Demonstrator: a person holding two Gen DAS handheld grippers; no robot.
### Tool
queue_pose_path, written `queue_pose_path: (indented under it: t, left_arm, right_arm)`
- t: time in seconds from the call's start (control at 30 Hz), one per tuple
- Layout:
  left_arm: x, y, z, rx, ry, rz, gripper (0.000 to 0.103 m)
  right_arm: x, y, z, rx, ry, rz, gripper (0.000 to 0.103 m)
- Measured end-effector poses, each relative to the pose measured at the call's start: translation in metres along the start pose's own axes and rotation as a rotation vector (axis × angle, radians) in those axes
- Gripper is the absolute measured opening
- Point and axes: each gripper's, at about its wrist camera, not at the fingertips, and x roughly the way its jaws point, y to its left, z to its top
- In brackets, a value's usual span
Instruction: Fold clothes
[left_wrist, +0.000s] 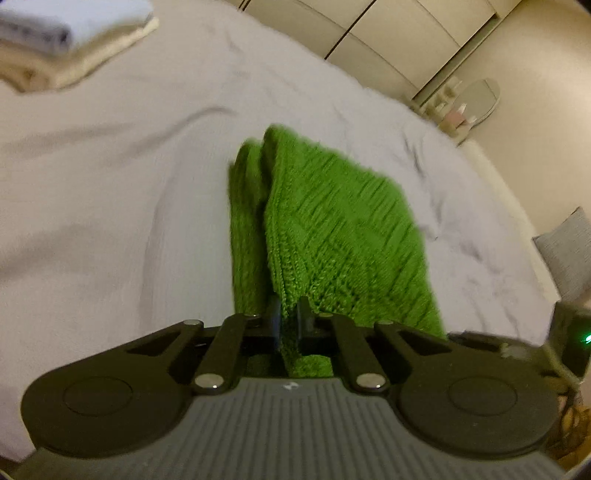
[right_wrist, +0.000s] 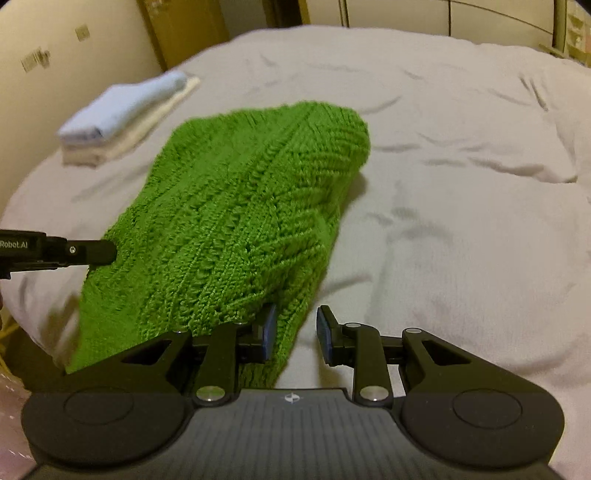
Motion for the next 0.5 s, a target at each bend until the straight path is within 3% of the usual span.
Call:
queue_pose_path:
  t: [0.13, 0.2, 0.3, 0.4, 0.5]
  left_arm:
    - [-0.019, 0.001, 0.006, 0.001, -0.059, -0.002, 0.005]
    - [-0.019, -0.001, 0.007, 0.025, -0.051, 0.008, 0.005]
    - [-0.011, -0.007, 0.001, 0.046, -0.025, 0.036, 0.005]
    - [-0.012, -0.01, -0.003, 0.049, -0.036, 0.048, 0.005]
    - [-0.011, -0.005, -0.005, 0.049, -0.03, 0.077, 0.006]
  right_arm:
    - [-0.018, -0.002, 0.003, 0.002, -0.05, -0.007, 0.029]
    - [-0.03, 0.0, 0.007, 0.008, -0.128, -0.004, 0.029]
    - [-0.044, 0.002, 0.016, 0.028, -0.263, 0.088, 0.029]
    - [-0.031, 0.01, 0.022, -0.018, -0.259, 0.124, 0.028]
    - [0.011, 0.015, 0.016, -0.068, -0.166, 0.088, 0.028]
